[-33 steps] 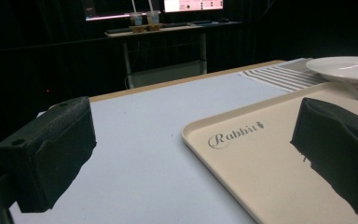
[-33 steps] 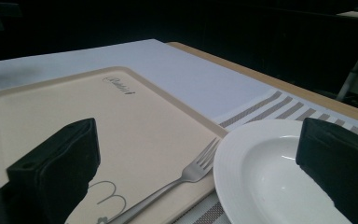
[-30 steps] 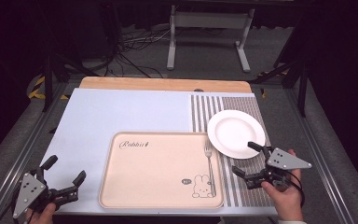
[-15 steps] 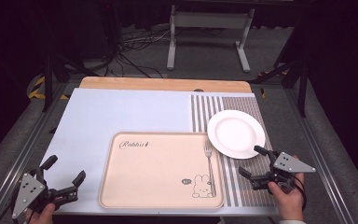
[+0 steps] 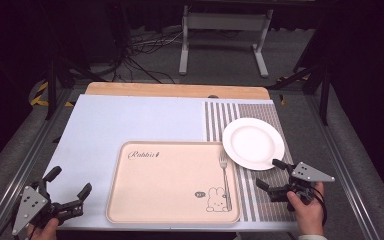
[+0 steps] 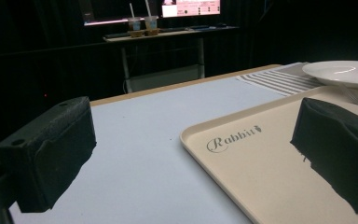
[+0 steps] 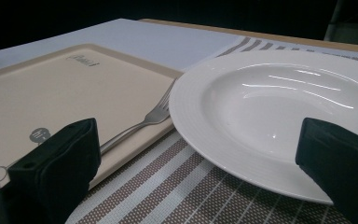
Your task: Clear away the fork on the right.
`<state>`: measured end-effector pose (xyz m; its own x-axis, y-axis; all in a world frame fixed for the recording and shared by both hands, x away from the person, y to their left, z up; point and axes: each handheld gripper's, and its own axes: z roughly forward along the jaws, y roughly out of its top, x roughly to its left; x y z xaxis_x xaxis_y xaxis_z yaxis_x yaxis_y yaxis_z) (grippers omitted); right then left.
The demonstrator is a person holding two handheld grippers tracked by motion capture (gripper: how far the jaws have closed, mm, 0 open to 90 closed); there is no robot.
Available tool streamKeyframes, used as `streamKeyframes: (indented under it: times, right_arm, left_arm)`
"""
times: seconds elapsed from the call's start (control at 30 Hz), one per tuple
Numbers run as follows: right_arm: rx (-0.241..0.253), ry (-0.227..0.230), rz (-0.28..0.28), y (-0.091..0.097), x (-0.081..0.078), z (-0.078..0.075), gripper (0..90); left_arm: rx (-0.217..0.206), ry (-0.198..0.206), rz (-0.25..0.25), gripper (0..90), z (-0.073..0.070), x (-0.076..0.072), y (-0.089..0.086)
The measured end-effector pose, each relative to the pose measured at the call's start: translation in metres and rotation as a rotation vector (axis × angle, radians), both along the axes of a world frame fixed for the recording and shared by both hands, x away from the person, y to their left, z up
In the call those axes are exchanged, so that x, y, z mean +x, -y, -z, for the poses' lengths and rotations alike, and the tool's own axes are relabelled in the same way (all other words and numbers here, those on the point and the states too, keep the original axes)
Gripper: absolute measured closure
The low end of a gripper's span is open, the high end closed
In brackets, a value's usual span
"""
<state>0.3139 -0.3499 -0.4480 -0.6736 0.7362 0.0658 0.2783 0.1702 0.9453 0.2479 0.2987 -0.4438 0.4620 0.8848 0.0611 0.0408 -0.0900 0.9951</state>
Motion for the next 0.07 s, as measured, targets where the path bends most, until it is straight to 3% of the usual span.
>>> streamKeyframes:
  times: [0.07]
  right_arm:
    - [-0.005, 0.005, -0.012, -0.0007, -0.0001, -0.0005, 0.5]
  left_arm:
    - [0.003, 0.001, -0.001, 0.3, -0.0001, 0.0, -0.0003]
